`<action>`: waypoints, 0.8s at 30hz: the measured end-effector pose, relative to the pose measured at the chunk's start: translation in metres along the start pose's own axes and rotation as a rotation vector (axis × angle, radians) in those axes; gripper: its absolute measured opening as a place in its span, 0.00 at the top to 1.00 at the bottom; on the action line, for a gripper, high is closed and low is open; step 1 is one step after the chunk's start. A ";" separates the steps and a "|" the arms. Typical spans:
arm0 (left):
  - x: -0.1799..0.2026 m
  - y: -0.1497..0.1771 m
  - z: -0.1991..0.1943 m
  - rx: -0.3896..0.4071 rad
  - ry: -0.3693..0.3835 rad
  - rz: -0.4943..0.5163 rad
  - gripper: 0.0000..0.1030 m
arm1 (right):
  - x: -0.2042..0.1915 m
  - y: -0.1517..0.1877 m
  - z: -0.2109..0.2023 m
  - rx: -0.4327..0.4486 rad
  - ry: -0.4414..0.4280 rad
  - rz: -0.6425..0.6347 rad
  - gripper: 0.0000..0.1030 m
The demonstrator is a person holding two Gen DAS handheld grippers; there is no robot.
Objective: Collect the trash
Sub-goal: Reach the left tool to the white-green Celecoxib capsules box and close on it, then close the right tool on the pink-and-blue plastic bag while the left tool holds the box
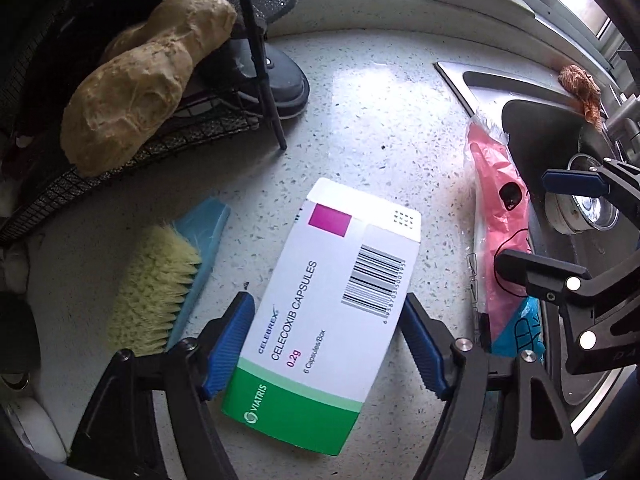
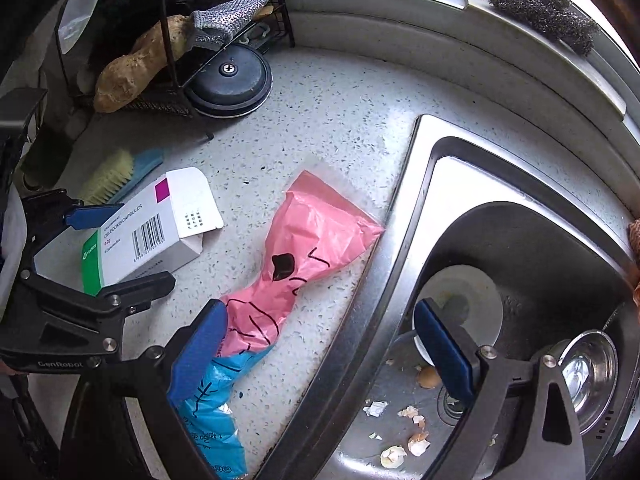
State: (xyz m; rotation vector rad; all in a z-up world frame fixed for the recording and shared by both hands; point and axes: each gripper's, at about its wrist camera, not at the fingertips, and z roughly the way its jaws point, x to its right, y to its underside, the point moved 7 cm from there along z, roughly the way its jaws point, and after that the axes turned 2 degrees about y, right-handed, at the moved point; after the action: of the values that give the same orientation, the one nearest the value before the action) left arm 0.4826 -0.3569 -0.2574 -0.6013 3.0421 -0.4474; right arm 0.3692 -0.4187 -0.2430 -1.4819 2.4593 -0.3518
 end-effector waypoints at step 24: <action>-0.023 0.090 -0.074 0.081 -0.267 -0.507 0.36 | -0.055 0.011 -0.018 -0.003 -0.130 -0.104 0.09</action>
State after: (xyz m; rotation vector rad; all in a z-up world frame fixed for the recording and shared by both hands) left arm 0.4660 -0.2480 -0.2128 -1.3132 2.5845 -0.4459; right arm 0.3793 -0.3638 -0.2254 -1.5854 2.2887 -0.2626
